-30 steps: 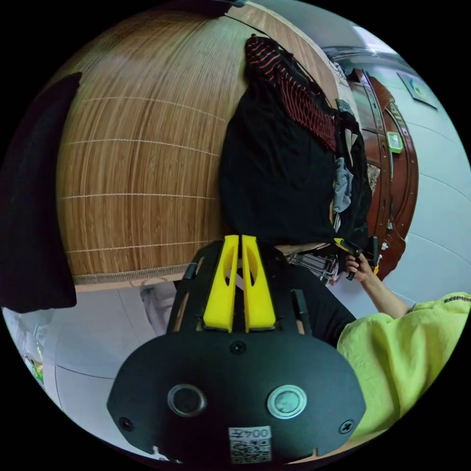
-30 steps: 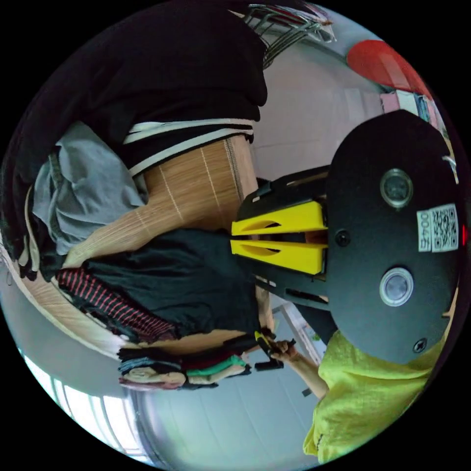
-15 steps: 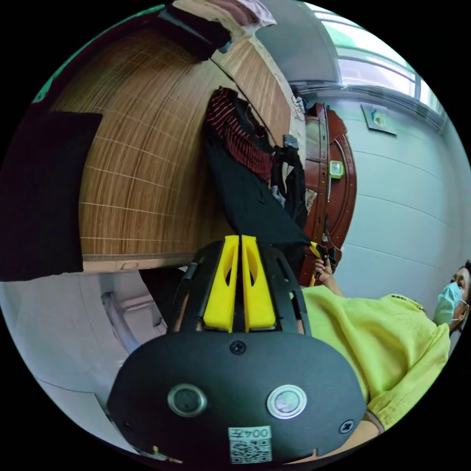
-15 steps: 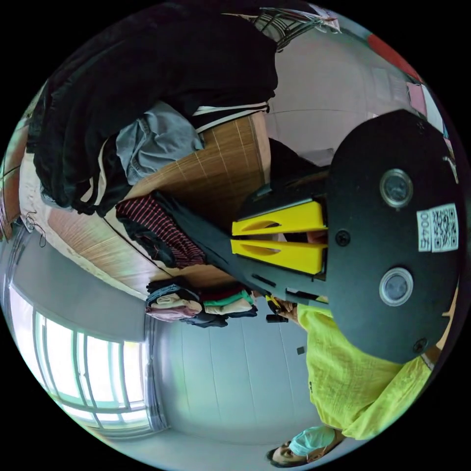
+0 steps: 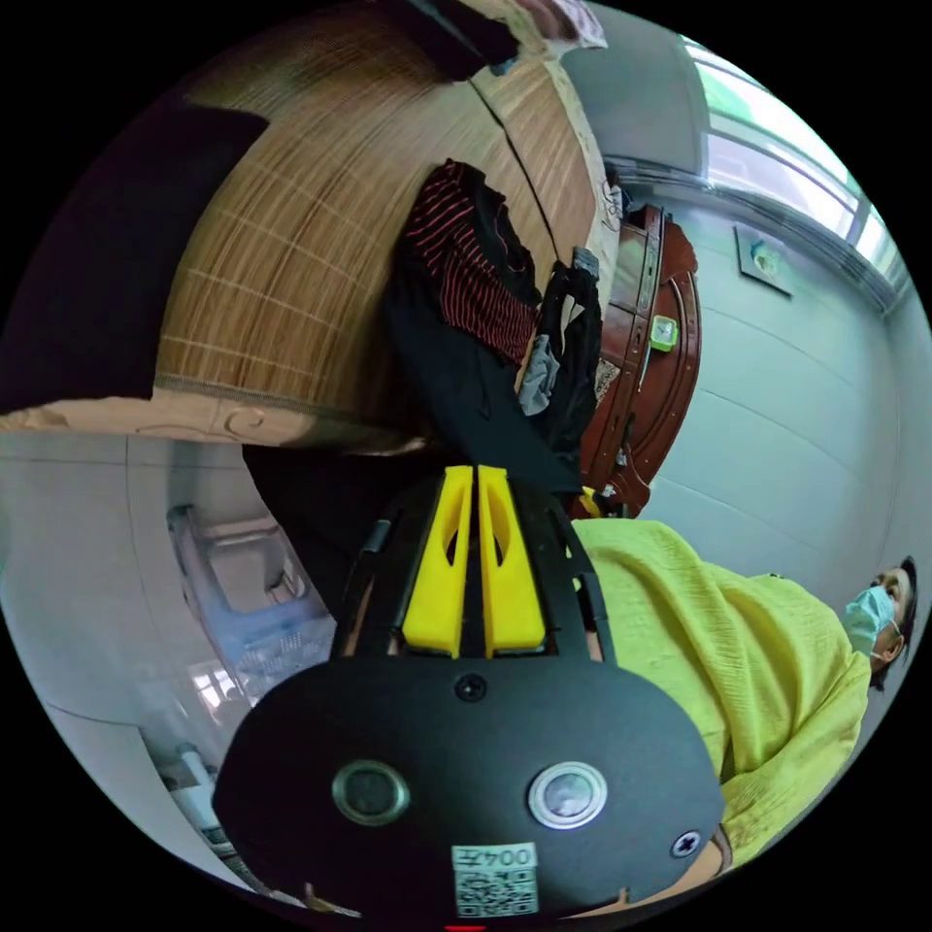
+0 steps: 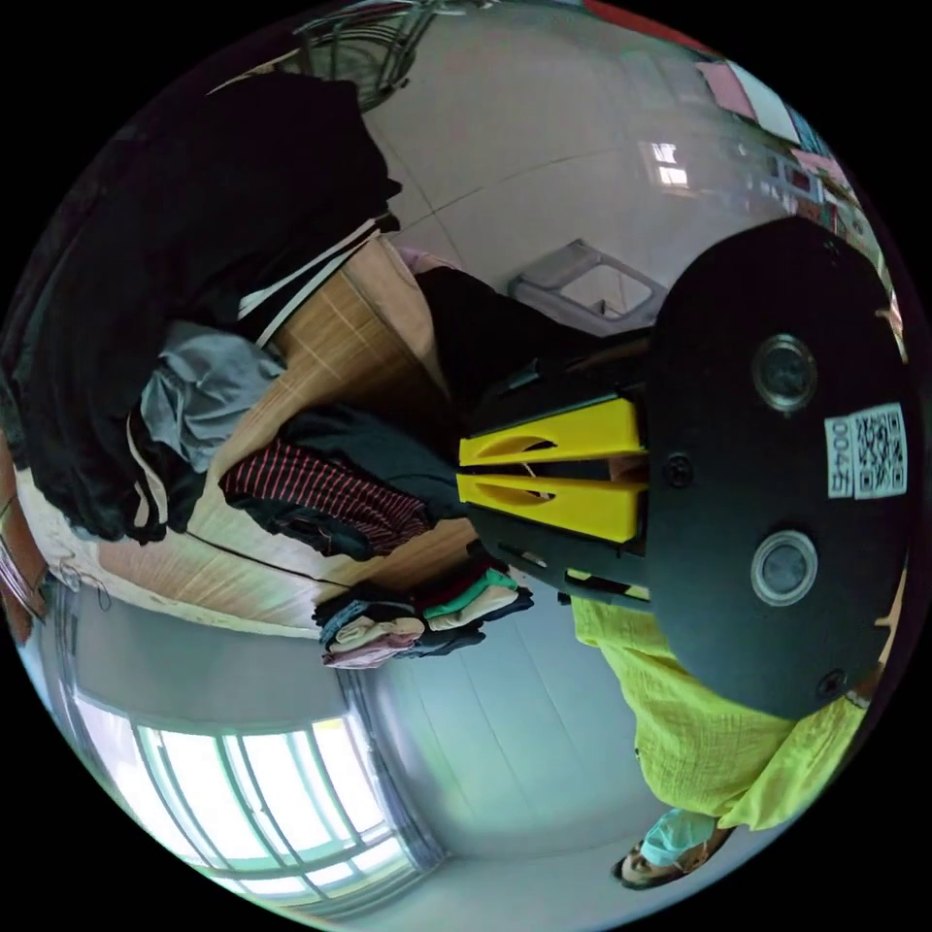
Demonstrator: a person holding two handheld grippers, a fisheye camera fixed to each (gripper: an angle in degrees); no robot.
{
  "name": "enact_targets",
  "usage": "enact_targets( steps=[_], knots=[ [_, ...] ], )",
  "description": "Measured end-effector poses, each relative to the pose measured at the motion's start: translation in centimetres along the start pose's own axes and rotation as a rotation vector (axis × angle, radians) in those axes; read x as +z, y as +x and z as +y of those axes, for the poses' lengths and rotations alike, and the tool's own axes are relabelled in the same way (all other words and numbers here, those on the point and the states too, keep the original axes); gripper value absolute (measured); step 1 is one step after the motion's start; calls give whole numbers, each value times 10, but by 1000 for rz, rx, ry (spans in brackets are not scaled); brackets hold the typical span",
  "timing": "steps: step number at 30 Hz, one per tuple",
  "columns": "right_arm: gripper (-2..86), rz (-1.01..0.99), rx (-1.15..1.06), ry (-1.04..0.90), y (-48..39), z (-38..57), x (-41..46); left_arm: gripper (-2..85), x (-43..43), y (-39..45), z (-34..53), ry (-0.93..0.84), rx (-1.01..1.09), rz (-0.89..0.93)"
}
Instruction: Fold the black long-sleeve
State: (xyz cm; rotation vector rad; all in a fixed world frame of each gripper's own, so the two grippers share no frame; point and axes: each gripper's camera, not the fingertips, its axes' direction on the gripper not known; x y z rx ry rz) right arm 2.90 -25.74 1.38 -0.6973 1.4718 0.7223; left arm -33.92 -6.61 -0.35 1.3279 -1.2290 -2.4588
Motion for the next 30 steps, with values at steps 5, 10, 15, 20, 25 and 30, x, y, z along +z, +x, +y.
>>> enact_targets(
  steps=[5,10,15,20,25,30],
  knots=[
    [-5,-64,86,43,7,-14,0,8,0,13,-19,59,-74,105],
    [-2,-88,84,49,-24,-67,-3,8,-7,53,-79,165,-127,185],
    [1,-50,69,11,-66,-153,11,9,-1,95,-165,214,-183,185],
    [3,46,71,-70,-98,-273,61,9,22,130,-273,224,-211,105],
    [15,86,73,-98,-96,-368,115,12,68,138,-390,214,-227,18],
    [37,51,92,-72,-67,-417,164,17,110,114,-447,236,-268,38]
  ],
)
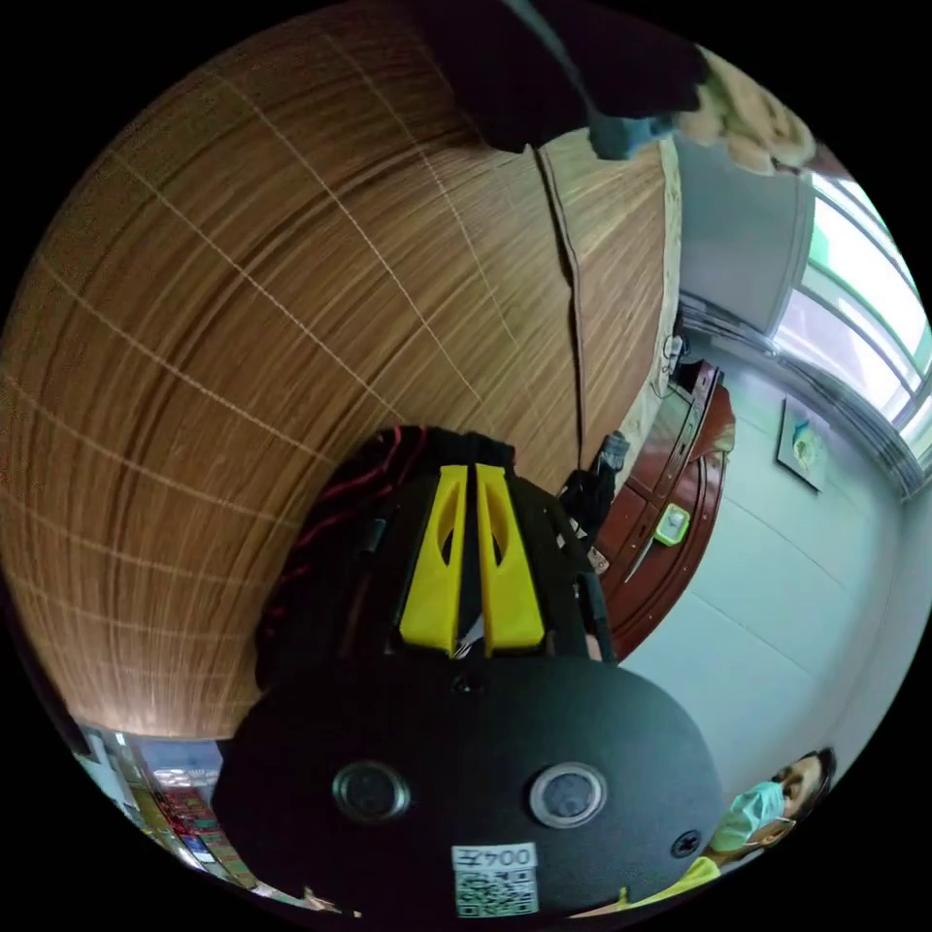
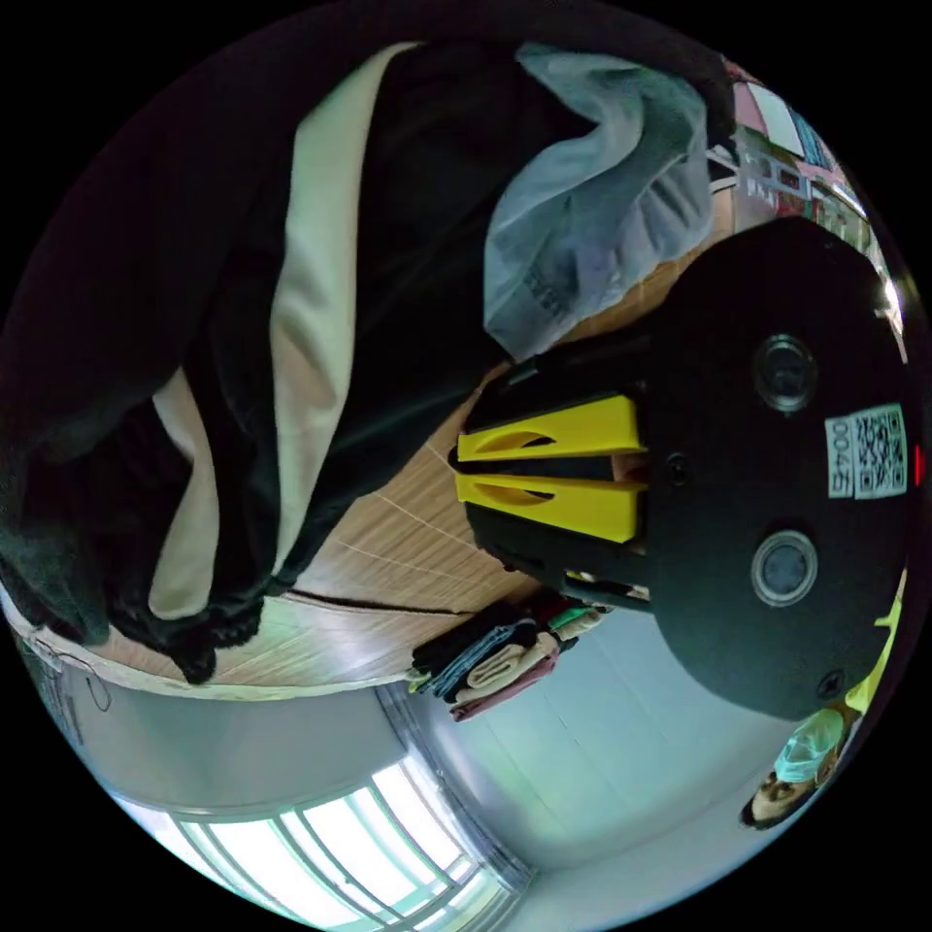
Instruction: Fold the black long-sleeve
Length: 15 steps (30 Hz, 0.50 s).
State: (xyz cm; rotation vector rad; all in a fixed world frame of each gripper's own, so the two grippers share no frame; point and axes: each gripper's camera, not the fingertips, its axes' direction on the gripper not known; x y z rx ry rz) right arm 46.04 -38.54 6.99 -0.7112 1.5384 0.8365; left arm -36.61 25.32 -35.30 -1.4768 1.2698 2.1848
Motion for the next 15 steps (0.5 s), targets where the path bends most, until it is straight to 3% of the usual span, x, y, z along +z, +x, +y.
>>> enact_targets(
  steps=[4,6,11,13,15],
  knots=[
    [55,-175,-11,211,23,14,-3,17,4,-23,-3,164,-44,160],
    [62,-143,-62,255,21,25,-6,17,-1,-32,2,241,-53,201],
    [61,136,-220,404,-14,77,-23,12,-18,-48,23,374,-50,189],
    [57,308,-401,391,-49,103,-13,6,-19,-28,37,395,99,76],
    [45,402,-577,298,-81,129,12,4,-2,-6,48,310,263,28]
  ],
)
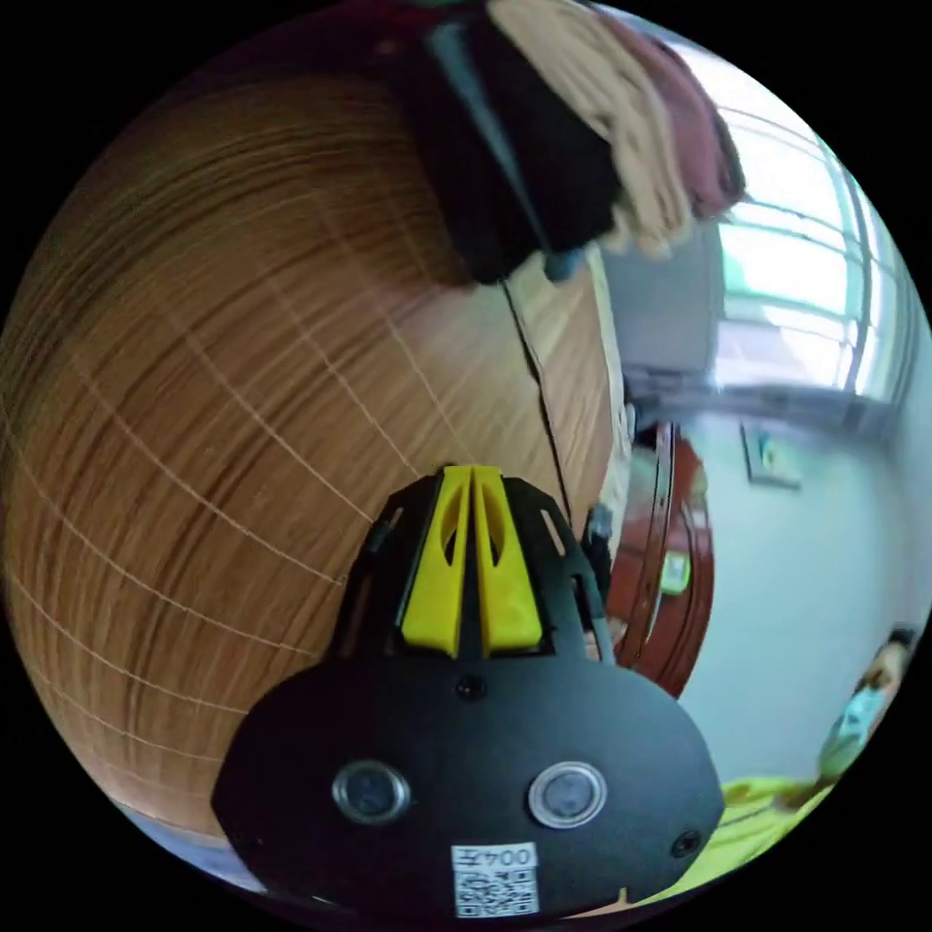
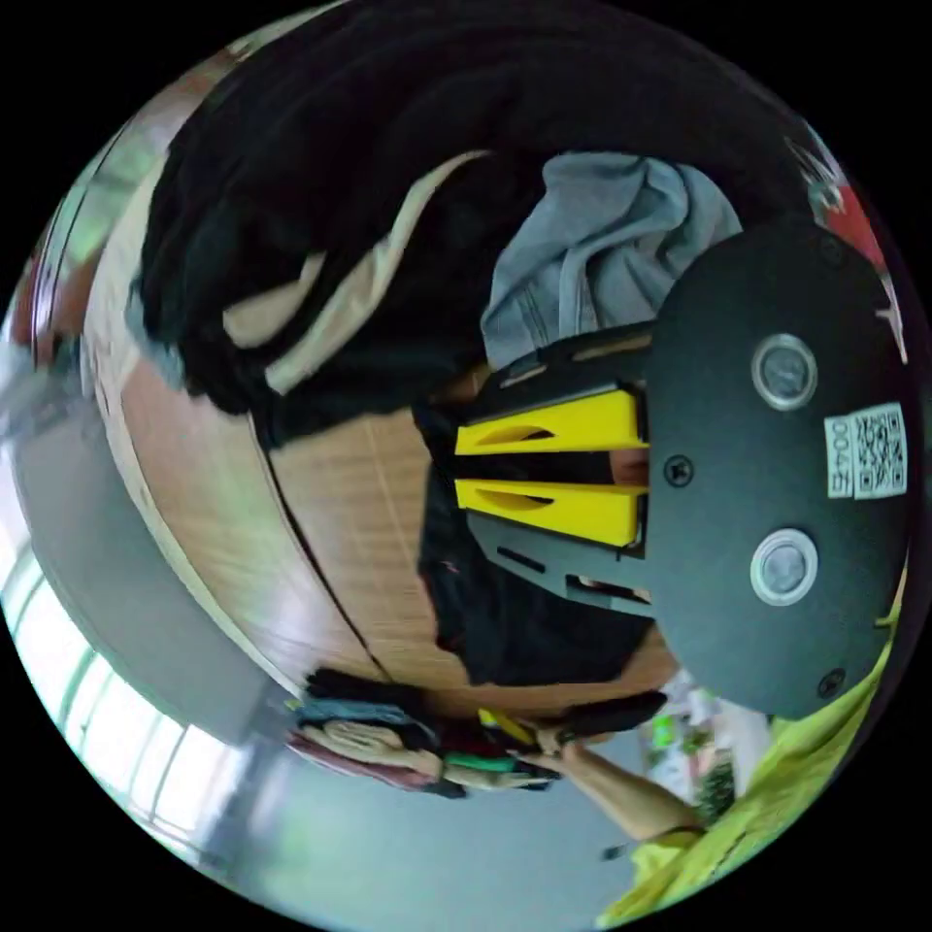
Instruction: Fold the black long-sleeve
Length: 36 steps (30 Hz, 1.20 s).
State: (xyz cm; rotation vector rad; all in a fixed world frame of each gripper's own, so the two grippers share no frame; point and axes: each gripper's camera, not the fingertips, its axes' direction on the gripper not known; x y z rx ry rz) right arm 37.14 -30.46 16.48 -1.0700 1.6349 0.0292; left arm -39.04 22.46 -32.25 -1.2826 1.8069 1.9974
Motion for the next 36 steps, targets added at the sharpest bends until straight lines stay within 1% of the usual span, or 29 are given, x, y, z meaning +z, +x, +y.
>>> enact_targets(
  steps=[1,2,3,4,5,6,7,8,9,10,11,13,15,16,17,18,19,20,22,23,24,25,26,27,28,29,32,33,36],
  knots=[
    [32,-50,-111,-62,-28,7,8,3,16,16,11,-81,112,42],
    [18,-117,-180,-144,-50,12,21,2,26,23,18,-133,158,64],
    [12,-150,-200,-185,-59,14,29,2,46,36,31,-234,242,76],
    [5,-211,-261,-255,-76,16,44,1,68,50,45,-332,356,57],
    [0,-237,-328,-334,-93,16,62,1,80,57,52,-386,413,38],
    [-2,-242,-359,-386,-100,15,73,1,105,67,64,-493,504,-27],
    [-4,-241,-412,-503,-114,10,96,1,128,73,72,-577,576,-114],
    [-6,-199,-461,-585,-127,3,116,1,139,76,75,-612,610,-160],
    [-6,-165,-486,-616,-133,0,124,1,159,80,77,-666,669,-232],
    [-7,-85,-528,-673,-143,-10,139,1,177,83,74,-707,698,-294],
    [-7,-69,-562,-721,-152,-23,146,1,184,85,71,-720,708,-323],
    [-7,-59,-545,-730,-159,-47,145,1,205,94,53,-738,739,-426],
    [-7,-5,-490,-632,-161,-73,128,1,214,100,31,-726,719,-488],
    [-6,0,-428,-558,-157,-89,113,1,216,103,14,-709,696,-490],
    [-5,-20,-357,-488,-150,-100,98,2,217,104,6,-701,684,-487],
    [-5,-43,-338,-454,-148,-102,91,2,217,104,-12,-675,650,-496],
    [-4,-125,-351,-402,-149,-98,78,2,213,102,-29,-616,621,-528],
    [-1,-209,-391,-408,-155,-86,73,2,210,101,-36,-582,609,-543],
    [9,-255,-480,-465,-172,-58,78,1,200,96,-56,-505,569,-518],
    [28,-211,-559,-472,-185,-36,84,1,200,94,-57,-515,571,-482],
    [44,-178,-613,-455,-192,-24,85,1,203,89,-56,-572,586,-393],
    [67,-98,-730,-404,-205,-1,87,2,209,85,-50,-631,614,-332],
    [83,-10,-847,-346,-218,19,88,2,212,82,-45,-652,637,-322],
    [86,25,-906,-326,-224,29,89,2,217,78,-36,-681,704,-333],
    [92,76,-997,-323,-234,44,92,3,221,73,-27,-693,780,-363],
    [84,117,-1057,-337,-240,54,96,3,223,70,-23,-699,812,-372],
    [48,215,-1166,-358,-245,66,100,4,230,49,-21,-716,886,-398],
    [40,220,-1174,-364,-245,64,99,4,234,39,-25,-713,900,-454],
    [19,273,-1138,-335,-244,40,87,4,234,25,-51,-679,903,-455]
  ],
)
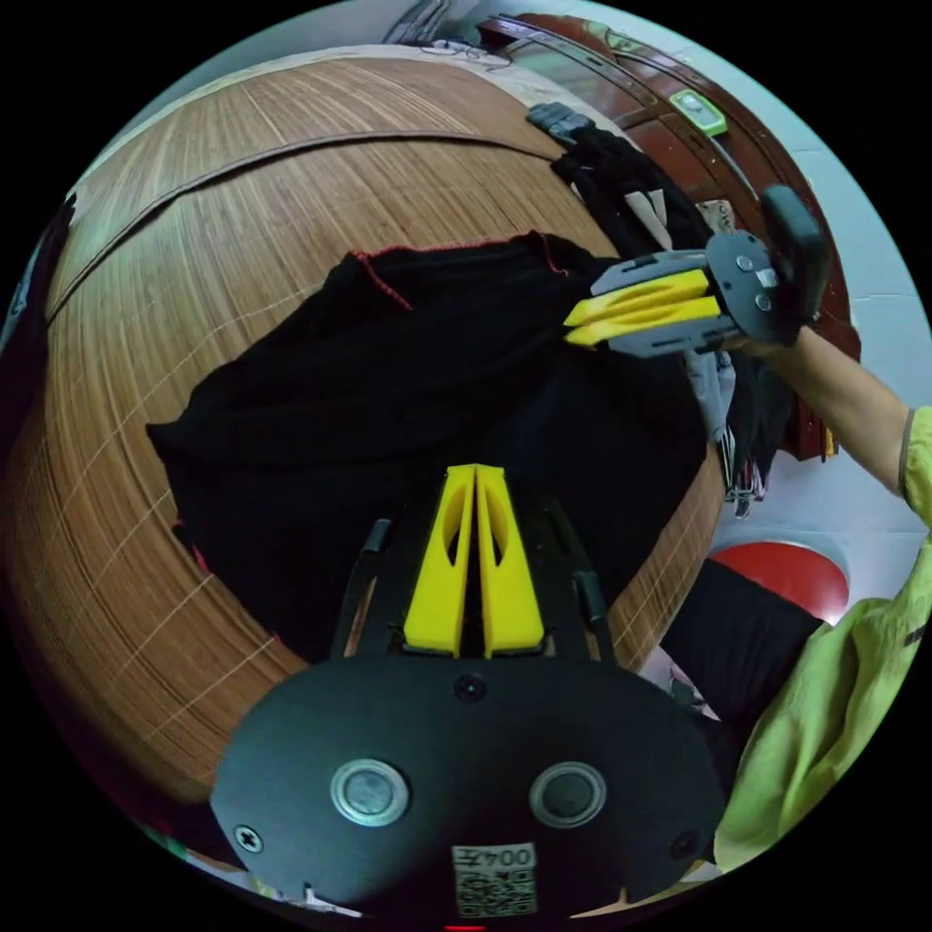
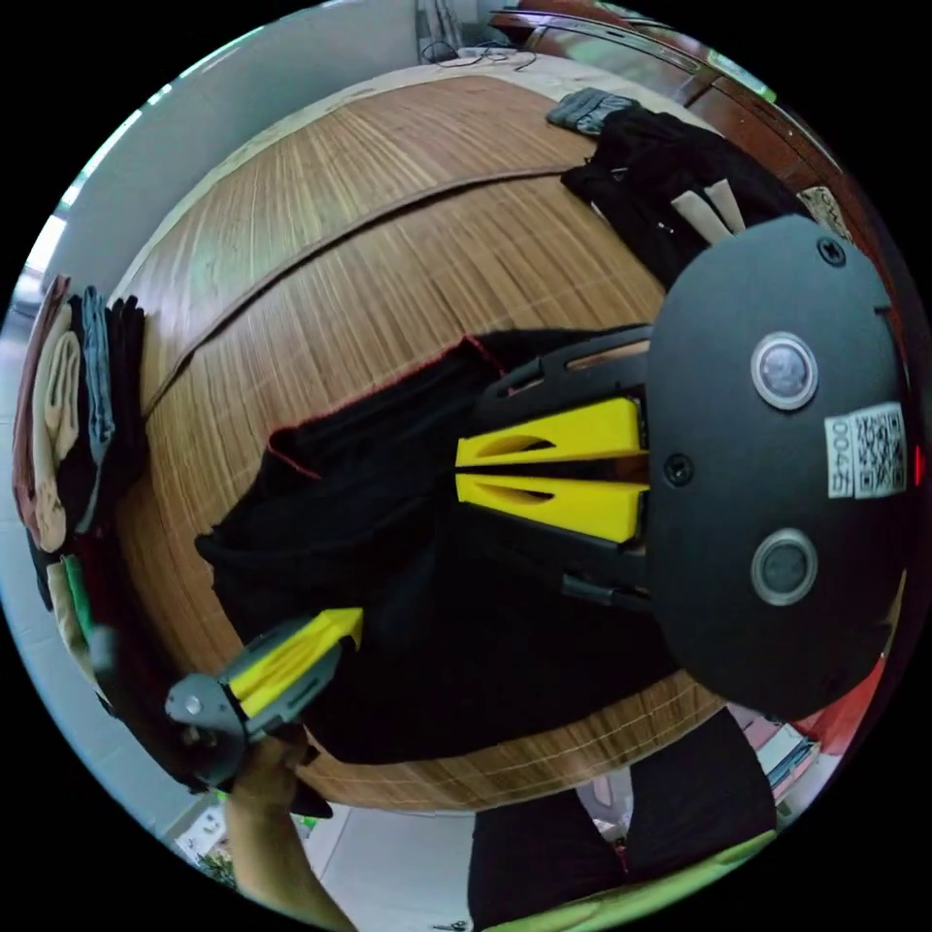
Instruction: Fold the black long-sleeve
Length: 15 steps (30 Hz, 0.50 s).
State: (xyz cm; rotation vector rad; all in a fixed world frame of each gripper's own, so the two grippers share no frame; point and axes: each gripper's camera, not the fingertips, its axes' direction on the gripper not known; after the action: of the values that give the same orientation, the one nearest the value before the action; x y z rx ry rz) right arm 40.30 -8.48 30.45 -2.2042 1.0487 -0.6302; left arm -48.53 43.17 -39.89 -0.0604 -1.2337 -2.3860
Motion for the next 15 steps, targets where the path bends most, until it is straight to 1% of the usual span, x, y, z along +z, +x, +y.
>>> enact_targets(
  steps=[2,4,7,9,11,13,15],
  knots=[
    [8,19,111,-1,34,-3,-8,4,-2,-18,-7,-6,11,-10],
    [0,48,198,6,57,0,-14,5,-7,-37,-21,-4,70,-44],
    [-5,-27,258,69,74,16,-29,5,-15,-67,-47,2,136,-68],
    [-6,-138,236,129,72,33,-39,6,-18,-90,-68,1,175,-63],
    [-6,-381,141,108,65,49,-32,6,-16,-119,-93,-37,201,-58],
    [-6,-423,110,27,60,54,-15,6,-15,-168,-131,-105,182,-98],
    [-6,-363,122,-28,62,56,-1,6,-21,-211,-158,-138,139,-82]
  ],
)
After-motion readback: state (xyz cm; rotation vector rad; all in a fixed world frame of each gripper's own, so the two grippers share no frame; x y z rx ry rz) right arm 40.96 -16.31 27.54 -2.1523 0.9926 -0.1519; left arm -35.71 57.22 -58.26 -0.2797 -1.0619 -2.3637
